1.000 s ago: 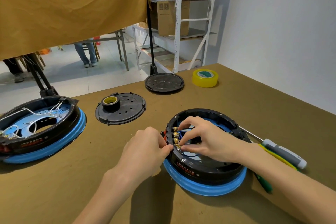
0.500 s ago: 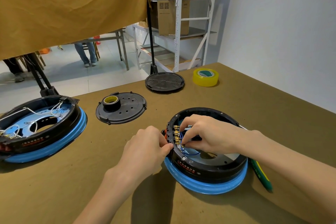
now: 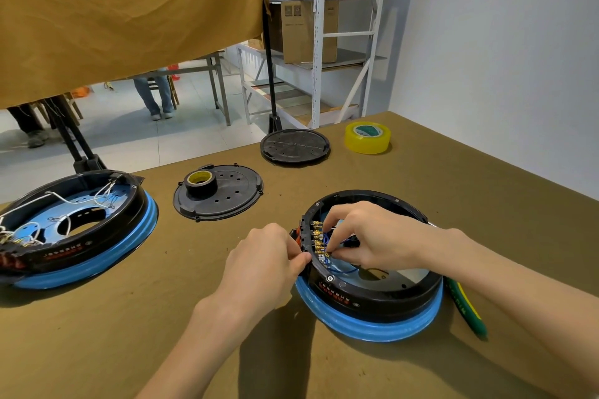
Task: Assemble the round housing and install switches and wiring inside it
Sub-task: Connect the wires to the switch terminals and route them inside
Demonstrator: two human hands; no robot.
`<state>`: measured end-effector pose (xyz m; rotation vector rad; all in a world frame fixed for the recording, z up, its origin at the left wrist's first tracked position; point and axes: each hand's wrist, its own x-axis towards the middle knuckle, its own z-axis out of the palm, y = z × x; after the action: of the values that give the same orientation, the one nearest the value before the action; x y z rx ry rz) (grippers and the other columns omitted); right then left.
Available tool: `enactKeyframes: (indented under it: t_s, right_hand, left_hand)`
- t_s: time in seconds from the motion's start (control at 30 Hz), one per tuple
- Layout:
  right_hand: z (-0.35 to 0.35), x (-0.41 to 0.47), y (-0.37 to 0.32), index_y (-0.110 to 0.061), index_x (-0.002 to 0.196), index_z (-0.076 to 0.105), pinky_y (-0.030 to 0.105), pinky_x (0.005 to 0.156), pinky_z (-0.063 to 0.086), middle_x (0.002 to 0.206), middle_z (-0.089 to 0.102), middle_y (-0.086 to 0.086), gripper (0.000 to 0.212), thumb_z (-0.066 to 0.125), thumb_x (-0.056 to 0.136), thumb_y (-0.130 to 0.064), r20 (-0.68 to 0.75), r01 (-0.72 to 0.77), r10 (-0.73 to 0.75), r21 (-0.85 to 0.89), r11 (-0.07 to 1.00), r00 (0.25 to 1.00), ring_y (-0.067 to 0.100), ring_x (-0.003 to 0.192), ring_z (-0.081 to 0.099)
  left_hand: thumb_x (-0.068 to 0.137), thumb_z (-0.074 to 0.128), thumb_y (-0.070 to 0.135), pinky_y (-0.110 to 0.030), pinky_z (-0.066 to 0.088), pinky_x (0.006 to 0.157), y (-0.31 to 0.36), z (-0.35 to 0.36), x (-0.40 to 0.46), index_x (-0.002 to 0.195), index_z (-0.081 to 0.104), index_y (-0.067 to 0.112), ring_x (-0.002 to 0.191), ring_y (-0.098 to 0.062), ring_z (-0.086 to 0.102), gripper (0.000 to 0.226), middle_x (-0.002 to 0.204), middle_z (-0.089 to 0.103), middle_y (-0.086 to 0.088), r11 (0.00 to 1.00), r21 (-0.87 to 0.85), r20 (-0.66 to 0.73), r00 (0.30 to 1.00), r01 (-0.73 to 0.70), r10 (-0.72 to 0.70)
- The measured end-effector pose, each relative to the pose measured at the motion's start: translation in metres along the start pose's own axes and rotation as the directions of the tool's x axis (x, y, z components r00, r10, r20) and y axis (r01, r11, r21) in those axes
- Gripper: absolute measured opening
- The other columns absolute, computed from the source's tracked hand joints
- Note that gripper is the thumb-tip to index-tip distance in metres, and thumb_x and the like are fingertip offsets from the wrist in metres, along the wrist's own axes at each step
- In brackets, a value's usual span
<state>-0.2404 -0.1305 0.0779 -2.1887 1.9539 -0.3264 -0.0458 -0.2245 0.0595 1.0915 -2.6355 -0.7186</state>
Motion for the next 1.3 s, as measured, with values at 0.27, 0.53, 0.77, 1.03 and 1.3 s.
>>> enactKeyframes:
  t_s: [0.27,0.53,0.77,1.03,1.3]
  right_hand:
    - [0.001,0.0,-0.004,-0.028,0.105,0.081,0.029,0.103,0.042,0.124,0.058,-0.01,0.014,0.071,0.096,-0.032,-0.001,-0.02,0.02,-0.018,1.0,1.0,0.002,0.114,0.048]
    - [0.012,-0.003,-0.006,-0.023,0.099,0.08,0.033,0.102,0.046,0.132,0.052,-0.011,0.012,0.072,0.095,-0.031,-0.058,-0.025,0.026,0.019,1.0,0.998,0.007,0.125,0.044]
    - [0.024,-0.006,-0.006,-0.024,0.092,0.079,0.034,0.099,0.048,0.128,0.053,-0.012,0.015,0.071,0.095,-0.037,-0.169,-0.027,0.042,0.087,0.996,0.985,0.002,0.122,0.046]
    - [0.036,-0.006,-0.008,-0.021,0.092,0.079,0.035,0.093,0.052,0.128,0.053,-0.012,0.017,0.07,0.095,-0.036,-0.258,-0.038,0.053,0.063,0.997,0.965,0.005,0.118,0.05]
    - [0.035,-0.011,-0.003,-0.02,0.098,0.081,0.031,0.097,0.05,0.129,0.055,-0.011,0.012,0.074,0.094,-0.029,-0.255,-0.007,0.057,0.192,0.981,0.965,0.0,0.116,0.053]
  left_hand:
    - [0.099,0.063,0.046,-0.028,0.06,0.067,0.0,0.0,0.0,0.096,0.08,0.03,0.069,-0.008,0.066,0.023,0.074,0.071,0.01,1.0,-0.001,-0.001,1.0,0.005,-0.005]
    - [0.1,0.062,0.043,-0.015,0.036,0.051,0.004,0.002,-0.003,0.1,0.078,0.03,0.057,-0.007,0.054,0.021,0.064,0.061,0.01,1.0,-0.018,-0.019,1.0,0.011,-0.011]
    - [0.101,0.062,0.04,-0.018,0.038,0.05,0.003,-0.003,-0.003,0.091,0.08,0.026,0.053,-0.008,0.052,0.024,0.063,0.065,0.005,0.998,-0.067,0.006,1.0,-0.002,0.003]
    - [0.1,0.064,0.039,-0.015,0.038,0.046,0.004,-0.004,-0.003,0.09,0.08,0.027,0.051,-0.007,0.054,0.023,0.063,0.067,0.005,0.997,-0.072,0.026,1.0,-0.007,0.009]
    - [0.099,0.065,0.04,-0.029,0.058,0.055,0.001,-0.005,-0.002,0.089,0.081,0.029,0.062,-0.01,0.067,0.022,0.067,0.071,0.005,0.997,-0.071,0.03,0.999,-0.031,0.033]
